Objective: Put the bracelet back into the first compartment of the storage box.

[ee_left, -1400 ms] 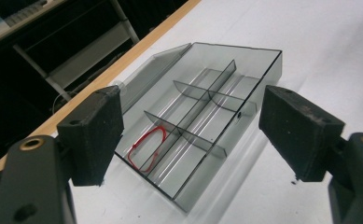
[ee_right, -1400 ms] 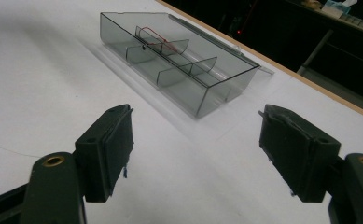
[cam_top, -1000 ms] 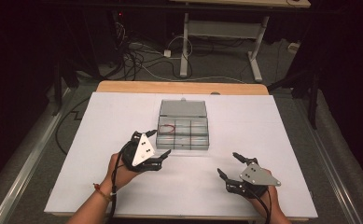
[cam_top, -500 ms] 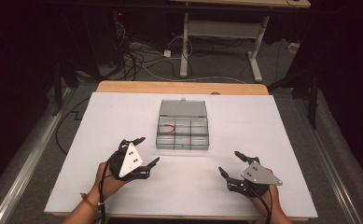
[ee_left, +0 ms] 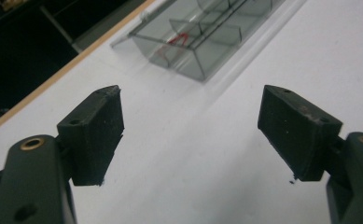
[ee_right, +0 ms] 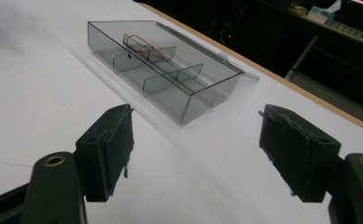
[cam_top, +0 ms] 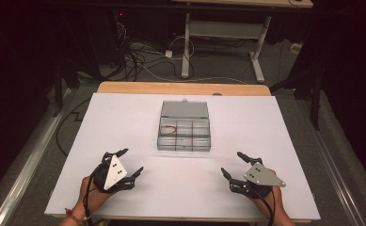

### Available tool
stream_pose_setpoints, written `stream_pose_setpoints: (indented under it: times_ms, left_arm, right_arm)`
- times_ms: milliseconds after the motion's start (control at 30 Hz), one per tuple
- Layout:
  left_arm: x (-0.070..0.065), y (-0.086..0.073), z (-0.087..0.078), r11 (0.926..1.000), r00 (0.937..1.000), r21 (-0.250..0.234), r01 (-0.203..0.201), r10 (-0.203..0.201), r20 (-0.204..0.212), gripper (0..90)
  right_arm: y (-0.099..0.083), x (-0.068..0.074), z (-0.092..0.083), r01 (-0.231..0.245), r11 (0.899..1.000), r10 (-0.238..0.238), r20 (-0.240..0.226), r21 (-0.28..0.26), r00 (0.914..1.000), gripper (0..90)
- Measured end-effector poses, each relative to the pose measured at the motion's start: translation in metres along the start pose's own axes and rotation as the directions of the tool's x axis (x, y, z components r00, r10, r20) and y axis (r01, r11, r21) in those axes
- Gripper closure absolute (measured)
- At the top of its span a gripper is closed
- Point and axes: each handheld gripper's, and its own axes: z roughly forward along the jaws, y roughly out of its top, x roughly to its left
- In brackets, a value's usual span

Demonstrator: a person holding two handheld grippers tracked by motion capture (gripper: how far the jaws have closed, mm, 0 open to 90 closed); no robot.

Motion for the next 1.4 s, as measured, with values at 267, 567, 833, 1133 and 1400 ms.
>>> stream_pose_setpoints:
  times_ms: [267,567,833,1133,1400]
  left_arm:
    - [-0.004,-0.015,-0.009,0.9990,0.9994,0.030,0.034,-0.034,0.002,25.5]
    - [0.004,-0.025,-0.012,0.9940,0.9976,0.085,0.070,-0.069,-0.005,36.9]
    - [0.008,-0.026,-0.008,0.9890,0.9965,0.132,0.067,-0.073,0.041,73.8]
    - [0.015,-0.028,-0.008,0.9849,0.9886,0.156,0.076,-0.095,0.117,86.0]
    - [0.015,-0.028,-0.009,0.9837,0.9893,0.164,0.074,-0.093,0.112,87.6]
  right_arm:
    - [0.001,-0.003,0.002,0.007,1.000,-0.007,-0.024,0.002,0.9997,27.3]
    - [-0.005,-0.012,0.008,0.018,0.999,-0.015,-0.074,0.042,0.9971,44.4]
    - [-0.010,-0.017,0.011,0.039,0.993,-0.031,-0.067,0.110,0.9973,79.0]
    - [-0.010,-0.018,0.012,0.059,0.992,-0.051,-0.076,0.113,0.9958,89.7]
    - [-0.011,-0.019,0.014,0.050,0.993,-0.041,-0.084,0.109,0.9956,89.7]
